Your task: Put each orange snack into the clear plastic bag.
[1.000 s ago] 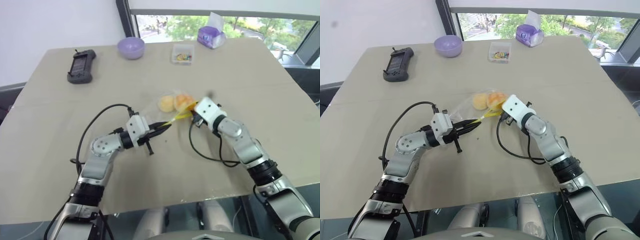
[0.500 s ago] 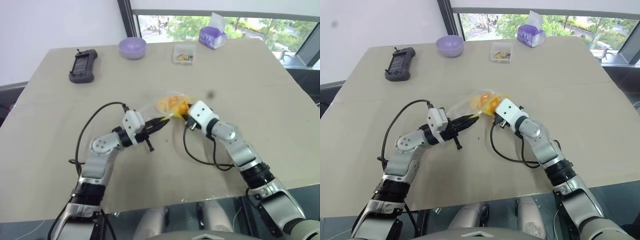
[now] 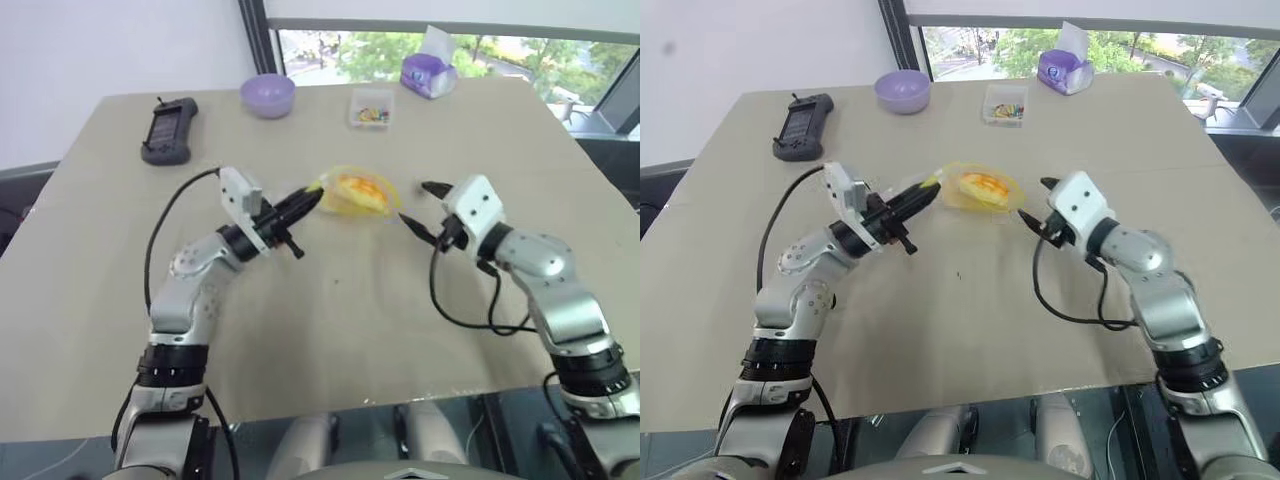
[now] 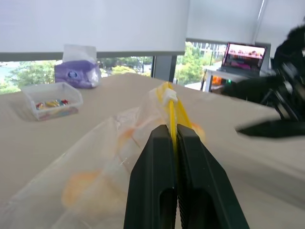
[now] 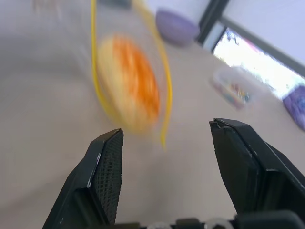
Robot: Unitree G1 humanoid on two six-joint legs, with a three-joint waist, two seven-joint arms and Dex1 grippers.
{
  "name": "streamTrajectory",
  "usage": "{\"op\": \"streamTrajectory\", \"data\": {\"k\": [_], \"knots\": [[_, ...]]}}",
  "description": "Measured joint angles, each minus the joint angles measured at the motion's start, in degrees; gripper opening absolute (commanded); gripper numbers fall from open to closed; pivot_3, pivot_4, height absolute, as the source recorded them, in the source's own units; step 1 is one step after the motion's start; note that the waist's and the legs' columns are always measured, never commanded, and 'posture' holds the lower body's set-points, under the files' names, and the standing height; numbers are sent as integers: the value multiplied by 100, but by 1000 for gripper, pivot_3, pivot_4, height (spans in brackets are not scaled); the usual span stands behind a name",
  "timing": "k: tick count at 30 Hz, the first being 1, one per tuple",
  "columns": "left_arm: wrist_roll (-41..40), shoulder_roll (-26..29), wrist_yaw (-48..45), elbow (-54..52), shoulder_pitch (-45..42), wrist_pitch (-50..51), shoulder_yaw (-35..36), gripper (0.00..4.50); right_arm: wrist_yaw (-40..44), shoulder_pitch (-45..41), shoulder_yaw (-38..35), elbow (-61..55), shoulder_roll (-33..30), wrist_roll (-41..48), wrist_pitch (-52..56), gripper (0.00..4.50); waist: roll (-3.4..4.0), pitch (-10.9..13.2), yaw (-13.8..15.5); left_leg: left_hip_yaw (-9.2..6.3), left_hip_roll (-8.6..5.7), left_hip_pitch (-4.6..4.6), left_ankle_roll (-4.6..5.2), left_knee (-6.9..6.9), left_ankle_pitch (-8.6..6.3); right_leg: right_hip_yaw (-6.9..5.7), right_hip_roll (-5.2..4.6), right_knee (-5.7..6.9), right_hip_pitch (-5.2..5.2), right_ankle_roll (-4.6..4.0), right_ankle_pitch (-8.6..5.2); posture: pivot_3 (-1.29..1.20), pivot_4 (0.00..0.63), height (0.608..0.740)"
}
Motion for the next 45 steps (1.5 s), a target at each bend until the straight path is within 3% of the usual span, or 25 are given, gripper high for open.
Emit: {"op": "streamTrajectory", "data": {"k": [3, 9, 18, 25, 26, 41, 43, 44, 45], "knots": [[-99, -47, 45, -78, -65, 173, 9, 0, -154, 25, 285, 369, 69, -338, -156, 3154, 0, 0, -15, 8, 3, 5, 0, 0, 0, 7, 3, 4, -1, 0, 0, 0, 150, 740], [-101, -59, 68, -104, -71, 332, 59, 0, -863, -612, 475, 1781, 821, -734, -578, 3154, 0, 0, 18, 6, -1, 1, -1, 2, 0, 4, 1, -2, -1, 0, 1, 0, 150, 740], [-97, -80, 89, -371, 48, 397, 64, 0, -1069, -1181, 375, 2915, 980, -789, -1350, 3154, 0, 0, -5, 0, 1, -3, -1, -3, 0, -1, 1, -9, -1, -1, 0, 0, 150, 740], [-93, -75, 86, -372, 177, 393, 66, 0, -696, -1190, 379, 3032, 1028, -575, -1733, 115, -1, 0, -6, 1, 1, -1, -1, -2, 0, 1, 1, -5, -1, -1, 0, 0, 150, 740], [-92, -74, 86, -372, 194, 391, 66, 0, -653, -1191, 379, 3034, 1027, -569, -1764, 50, -1, 0, -5, 1, 1, -1, -1, -1, 0, 1, 1, -6, -1, -1, 0, 0, 150, 740], [-92, -79, 70, -365, 273, 280, 96, 0, -215, -1192, 205, 2439, 628, -362, -1860, 50, -1, 0, 5, -1, 0, -2, -1, -1, 0, -1, 0, -6, -1, -1, 0, 0, 150, 740], [-91, -79, 68, -362, 273, 277, 103, 0, -190, -1186, 197, 2412, 612, -352, -1833, 284, -1, 0, 4, 0, 1, -2, -1, -1, 0, -1, 0, -6, -1, -1, 0, 0, 150, 740], [-92, -88, 41, -353, 270, 259, 103, 0, -51, -1104, 195, 2324, 570, -293, -1764, 874, -1, 0, 3, 0, 1, -1, -1, -1, 0, 0, 1, -5, -1, -1, 0, 0, 150, 740], [-92, -88, 32, -349, 270, 251, 104, 0, 3, -1063, 197, 2288, 553, -264, -1738, 1021, -1, 0, 3, 0, 1, -1, -1, -1, 0, -1, 1, -6, -1, -1, 0, 0, 150, 740]]}}
